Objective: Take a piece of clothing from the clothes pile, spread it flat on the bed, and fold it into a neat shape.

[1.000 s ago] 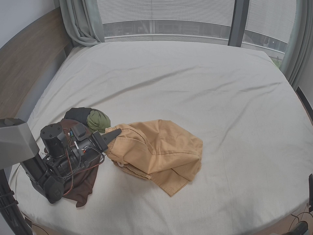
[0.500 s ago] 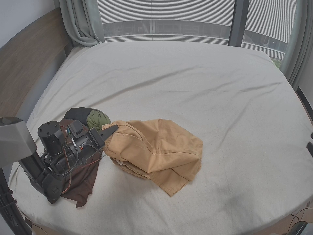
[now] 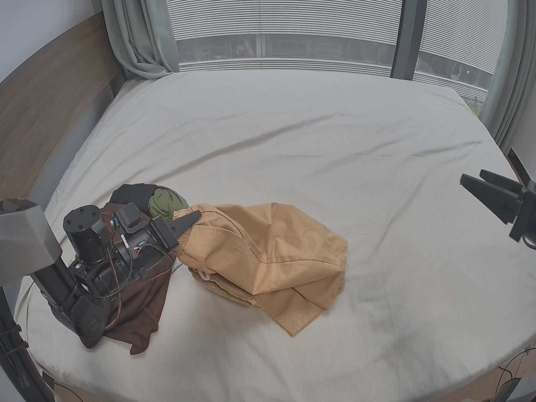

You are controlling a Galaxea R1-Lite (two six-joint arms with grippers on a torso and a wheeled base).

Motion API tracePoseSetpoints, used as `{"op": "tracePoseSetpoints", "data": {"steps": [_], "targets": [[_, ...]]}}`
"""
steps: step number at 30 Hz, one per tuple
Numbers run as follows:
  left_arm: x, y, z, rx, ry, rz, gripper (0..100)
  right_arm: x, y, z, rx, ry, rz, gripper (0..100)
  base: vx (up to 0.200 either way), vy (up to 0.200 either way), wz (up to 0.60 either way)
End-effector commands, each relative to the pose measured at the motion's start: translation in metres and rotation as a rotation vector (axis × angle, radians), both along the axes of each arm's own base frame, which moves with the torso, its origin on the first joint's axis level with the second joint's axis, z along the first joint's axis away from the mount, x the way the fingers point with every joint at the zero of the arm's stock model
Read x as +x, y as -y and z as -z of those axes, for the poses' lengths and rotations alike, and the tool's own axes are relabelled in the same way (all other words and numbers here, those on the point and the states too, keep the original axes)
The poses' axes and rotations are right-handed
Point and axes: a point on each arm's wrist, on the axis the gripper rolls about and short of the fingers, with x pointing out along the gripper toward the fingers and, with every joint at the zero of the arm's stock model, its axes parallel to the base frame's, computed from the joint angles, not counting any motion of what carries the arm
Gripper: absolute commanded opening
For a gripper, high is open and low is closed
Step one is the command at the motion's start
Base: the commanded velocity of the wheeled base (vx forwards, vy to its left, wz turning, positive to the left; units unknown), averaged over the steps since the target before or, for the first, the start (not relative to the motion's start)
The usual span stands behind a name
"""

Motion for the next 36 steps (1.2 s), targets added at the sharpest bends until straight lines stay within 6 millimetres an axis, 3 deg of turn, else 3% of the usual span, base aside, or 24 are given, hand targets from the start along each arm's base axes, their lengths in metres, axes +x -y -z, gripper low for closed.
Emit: {"op": "tracePoseSetpoints", "data": {"steps": [1, 4, 15, 36], "targets": [[-0.001, -0.001, -0.003, -0.002, 0.007, 0.000, 0, 0.044, -0.016, 0.044, -0.043, -0.143, -0.025, 100, 0.000, 0.000, 0.00], [-0.001, -0.001, -0.003, -0.004, 0.007, 0.000, 0, 0.060, -0.023, 0.061, -0.042, -0.156, -0.032, 100, 0.000, 0.000, 0.00], [0.001, -0.005, 0.000, 0.000, -0.002, -0.014, 0, 0.091, -0.034, 0.097, 0.036, -0.271, -0.048, 100, 0.000, 0.000, 0.00], [0.004, -0.006, 0.005, 0.004, -0.017, -0.019, 0, 0.126, -0.047, 0.151, 0.113, -0.362, -0.055, 100, 0.000, 0.000, 0.00]]}}
